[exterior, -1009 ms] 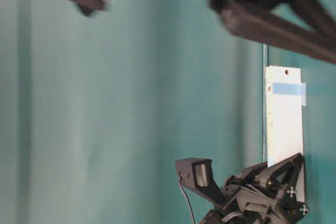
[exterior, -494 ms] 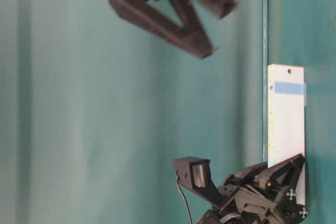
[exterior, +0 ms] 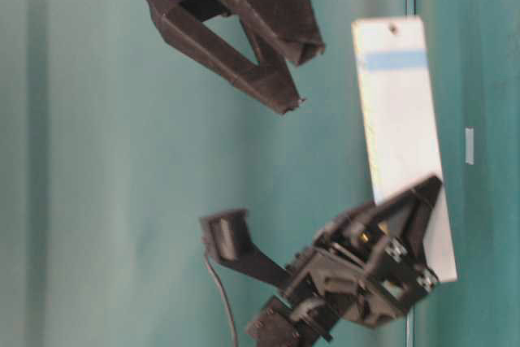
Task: Move the wooden board into place and insert the rod into its hole.
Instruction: 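Lift the board with the left gripper and carry it toward the center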
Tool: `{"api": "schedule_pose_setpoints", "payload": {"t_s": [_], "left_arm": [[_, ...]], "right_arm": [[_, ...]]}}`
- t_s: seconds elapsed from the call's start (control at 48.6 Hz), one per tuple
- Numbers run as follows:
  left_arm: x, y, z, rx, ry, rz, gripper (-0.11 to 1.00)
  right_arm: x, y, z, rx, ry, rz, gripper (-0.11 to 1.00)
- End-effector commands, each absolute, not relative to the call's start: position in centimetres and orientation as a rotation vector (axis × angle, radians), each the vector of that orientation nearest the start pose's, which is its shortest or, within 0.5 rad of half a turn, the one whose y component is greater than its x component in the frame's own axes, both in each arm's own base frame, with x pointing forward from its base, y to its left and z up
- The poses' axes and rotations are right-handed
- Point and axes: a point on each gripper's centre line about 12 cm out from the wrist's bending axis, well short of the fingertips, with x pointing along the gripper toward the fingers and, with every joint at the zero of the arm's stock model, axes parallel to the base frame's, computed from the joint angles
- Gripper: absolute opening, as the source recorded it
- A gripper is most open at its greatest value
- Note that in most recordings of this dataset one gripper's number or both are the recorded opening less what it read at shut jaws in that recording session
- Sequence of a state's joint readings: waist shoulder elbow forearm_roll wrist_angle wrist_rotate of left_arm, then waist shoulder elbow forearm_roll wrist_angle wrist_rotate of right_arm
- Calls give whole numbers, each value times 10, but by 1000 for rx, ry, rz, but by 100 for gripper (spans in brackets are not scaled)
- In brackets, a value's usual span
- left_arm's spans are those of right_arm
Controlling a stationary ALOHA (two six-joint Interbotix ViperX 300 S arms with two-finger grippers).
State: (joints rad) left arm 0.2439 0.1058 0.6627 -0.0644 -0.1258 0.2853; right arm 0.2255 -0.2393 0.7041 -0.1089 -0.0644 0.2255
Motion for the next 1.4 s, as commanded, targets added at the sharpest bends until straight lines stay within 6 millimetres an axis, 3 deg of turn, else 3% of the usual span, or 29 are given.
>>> {"api": "schedule_pose_setpoints", "payload": {"t_s": [0.0,0.35,0.576,0.988,1.379], "left_arm": [[404,90,157,105,603,168,21],[459,48,140,67,586,78,21],[490,33,139,70,554,48,21],[504,13,127,82,578,4,21],[522,10,117,80,575,-1,21]], "right_arm": [[357,82,269,78,357,208,80],[358,80,271,81,346,204,80],[359,80,273,81,342,204,80],[359,80,274,82,339,204,80],[359,80,272,81,343,204,80]]}}
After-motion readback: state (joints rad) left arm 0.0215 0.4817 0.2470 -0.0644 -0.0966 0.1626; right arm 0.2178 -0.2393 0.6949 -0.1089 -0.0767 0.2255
